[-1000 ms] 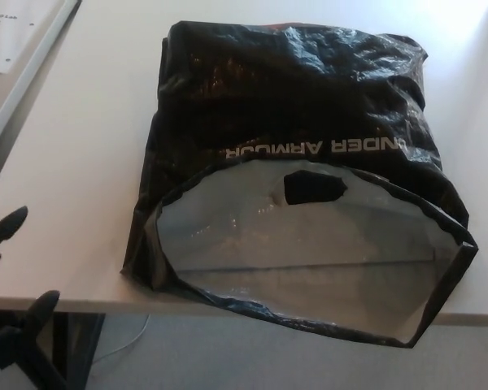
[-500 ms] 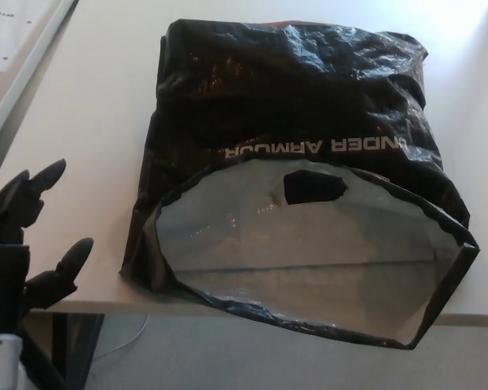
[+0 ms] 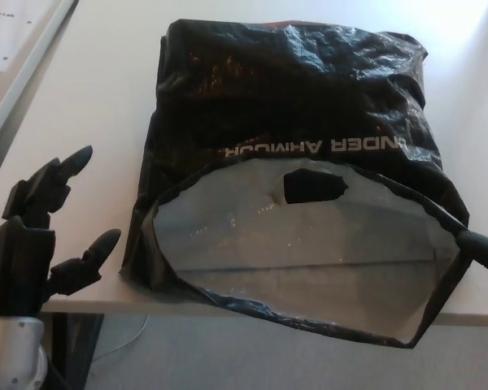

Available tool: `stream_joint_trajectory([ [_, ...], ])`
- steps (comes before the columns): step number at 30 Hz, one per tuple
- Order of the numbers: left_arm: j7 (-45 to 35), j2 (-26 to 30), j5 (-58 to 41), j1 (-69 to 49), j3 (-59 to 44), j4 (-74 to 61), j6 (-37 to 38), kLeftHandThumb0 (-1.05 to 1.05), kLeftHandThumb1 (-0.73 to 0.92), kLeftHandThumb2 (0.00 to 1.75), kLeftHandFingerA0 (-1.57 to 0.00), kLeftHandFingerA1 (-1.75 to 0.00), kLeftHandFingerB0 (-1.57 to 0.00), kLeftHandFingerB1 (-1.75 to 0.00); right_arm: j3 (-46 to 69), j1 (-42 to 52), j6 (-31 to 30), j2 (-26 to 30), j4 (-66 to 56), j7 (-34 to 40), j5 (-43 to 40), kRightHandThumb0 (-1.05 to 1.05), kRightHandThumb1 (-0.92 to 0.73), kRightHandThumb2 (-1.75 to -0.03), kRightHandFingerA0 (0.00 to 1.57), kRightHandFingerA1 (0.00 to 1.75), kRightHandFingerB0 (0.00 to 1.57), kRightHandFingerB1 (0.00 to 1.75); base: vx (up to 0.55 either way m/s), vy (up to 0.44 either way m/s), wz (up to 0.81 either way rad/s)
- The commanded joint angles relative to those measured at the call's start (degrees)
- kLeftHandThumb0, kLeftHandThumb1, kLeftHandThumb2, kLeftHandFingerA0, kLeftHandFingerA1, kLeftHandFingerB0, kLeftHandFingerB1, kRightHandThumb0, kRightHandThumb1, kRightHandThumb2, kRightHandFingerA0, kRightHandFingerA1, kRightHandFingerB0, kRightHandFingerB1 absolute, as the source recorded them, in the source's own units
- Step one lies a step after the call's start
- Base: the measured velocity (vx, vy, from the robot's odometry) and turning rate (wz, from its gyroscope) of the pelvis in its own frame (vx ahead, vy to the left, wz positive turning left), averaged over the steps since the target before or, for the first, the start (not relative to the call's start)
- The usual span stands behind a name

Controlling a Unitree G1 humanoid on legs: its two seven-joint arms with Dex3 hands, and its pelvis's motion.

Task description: A plastic bag is kept infront of the robot in the middle of the desk and the robot uses both its hands to grab it from the top and lifts it up and then releases it.

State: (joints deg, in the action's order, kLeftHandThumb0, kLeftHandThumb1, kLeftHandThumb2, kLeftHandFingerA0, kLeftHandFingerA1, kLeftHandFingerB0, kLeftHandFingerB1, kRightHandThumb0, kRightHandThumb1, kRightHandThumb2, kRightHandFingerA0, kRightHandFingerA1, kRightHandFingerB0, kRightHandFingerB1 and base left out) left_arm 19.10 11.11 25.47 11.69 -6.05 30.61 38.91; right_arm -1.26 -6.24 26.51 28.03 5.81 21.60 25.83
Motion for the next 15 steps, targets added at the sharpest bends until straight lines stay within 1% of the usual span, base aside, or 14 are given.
stream_joint_trajectory([
  [1,-2.9,2.6,-2.6,1.3,0.8,0.4,-1.8,-0.34,0.44,0.62,-0.30,-0.51,-0.18,-0.43,2.3,0.6,-14.9,3.0,-10.1,-18.9,-12.9,-0.63,-0.57,-0.57,0.16,0.39,0.00,0.04,0.00,0.000,0.00],
  [2,-2.3,3.0,-1.3,1.0,1.3,0.1,-1.0,-0.34,0.44,0.62,-0.30,-0.51,-0.18,-0.43,2.4,0.2,-15.2,3.5,-9.2,-20.0,-13.0,-0.63,-0.57,-0.57,0.16,0.39,0.00,0.04,0.00,0.000,0.00],
  [3,-3.0,3.0,-1.8,0.8,1.4,-0.1,-1.0,-0.35,0.42,0.61,-0.30,-0.51,-0.18,-0.43,2.4,-0.2,-14.6,3.2,-8.0,-20.4,-14.1,-0.68,-0.46,-0.79,0.08,0.48,0.00,0.06,0.00,0.000,0.00],
  [5,-4.2,3.1,-2.1,0.3,1.9,-0.9,-1.8,-0.38,0.41,0.63,-0.28,-0.51,-0.17,-0.43,2.7,-0.8,-15.2,2.0,-6.5,-21.6,-17.2,-0.66,-0.44,-0.77,0.09,0.48,0.00,0.08,0.00,0.000,0.00],
  [6,-5.2,3.2,-2.3,-0.6,2.2,-1.8,-2.2,-0.40,0.42,0.63,-0.26,-0.49,-0.16,-0.42,3.0,-0.1,-14.6,1.5,-6.3,-22.2,-18.9,-0.58,-0.56,-0.57,0.13,0.40,0.00,0.08,0.00,0.000,0.00],
  [7,-6.0,3.0,-3.1,-1.0,2.3,-2.2,-2.1,-0.41,0.43,0.65,-0.22,-0.48,-0.13,-0.41,3.1,0.2,-15.0,1.3,-6.6,-22.4,-19.3,-0.57,-0.57,-0.57,0.14,0.39,0.00,0.11,0.00,0.000,0.00],
  [8,-6.9,2.7,-4.1,-1.4,2.5,-2.5,-1.8,-0.41,0.43,0.65,-0.22,-0.48,-0.13,-0.41,3.3,0.4,-15.6,1.1,-7.1,-22.7,-19.5,-0.57,-0.57,-0.57,0.14,0.39,0.00,0.11,0.00,0.000,0.00],
  [9,-6.7,2.1,-4.0,-2.1,2.8,-3.3,-1.6,-0.45,0.43,0.67,-0.25,-0.51,-0.12,-0.42,3.3,0.7,-15.8,0.9,-7.6,-22.5,-18.7,-0.56,-0.58,-0.57,0.15,0.40,0.00,0.14,0.00,0.000,0.00],
  [11,-7.2,1.7,-5.3,-2.7,2.8,-3.9,-1.1,-0.44,0.44,0.67,-0.26,-0.51,-0.13,-0.42,3.1,0.6,-16.3,0.4,-8.0,-23.0,-18.7,-0.56,-0.59,-0.57,0.13,0.39,0.00,0.13,0.00,0.000,0.00],
  [12,-7.6,1.4,-5.9,-3.2,2.8,-4.5,-1.2,-0.44,0.47,0.66,-0.24,-0.49,-0.12,-0.40,3.1,0.5,-16.5,0.4,-8.2,-23.5,-18.7,-0.51,-0.56,-0.60,0.14,0.41,0.00,0.12,0.00,0.000,0.00],
  [14,-8.4,1.3,-6.9,-3.9,3.1,-5.6,-1.4,-0.42,0.48,0.65,-0.23,-0.49,-0.12,-0.39,3.0,-0.1,-17.5,0.4,-8.7,-24.6,-19.0,-0.54,-0.58,-0.57,0.14,0.39,0.00,0.14,0.00,0.000,0.00],
  [15,-9.5,1.5,-7.7,-4.6,3.2,-6.7,-1.5,-0.42,0.47,0.64,-0.22,-0.49,-0.12,-0.40,3.1,-0.5,-17.2,1.1,-8.4,-25.5,-18.8,-0.61,-0.44,-0.77,0.05,0.46,0.00,0.13,0.00,0.000,0.00],
])
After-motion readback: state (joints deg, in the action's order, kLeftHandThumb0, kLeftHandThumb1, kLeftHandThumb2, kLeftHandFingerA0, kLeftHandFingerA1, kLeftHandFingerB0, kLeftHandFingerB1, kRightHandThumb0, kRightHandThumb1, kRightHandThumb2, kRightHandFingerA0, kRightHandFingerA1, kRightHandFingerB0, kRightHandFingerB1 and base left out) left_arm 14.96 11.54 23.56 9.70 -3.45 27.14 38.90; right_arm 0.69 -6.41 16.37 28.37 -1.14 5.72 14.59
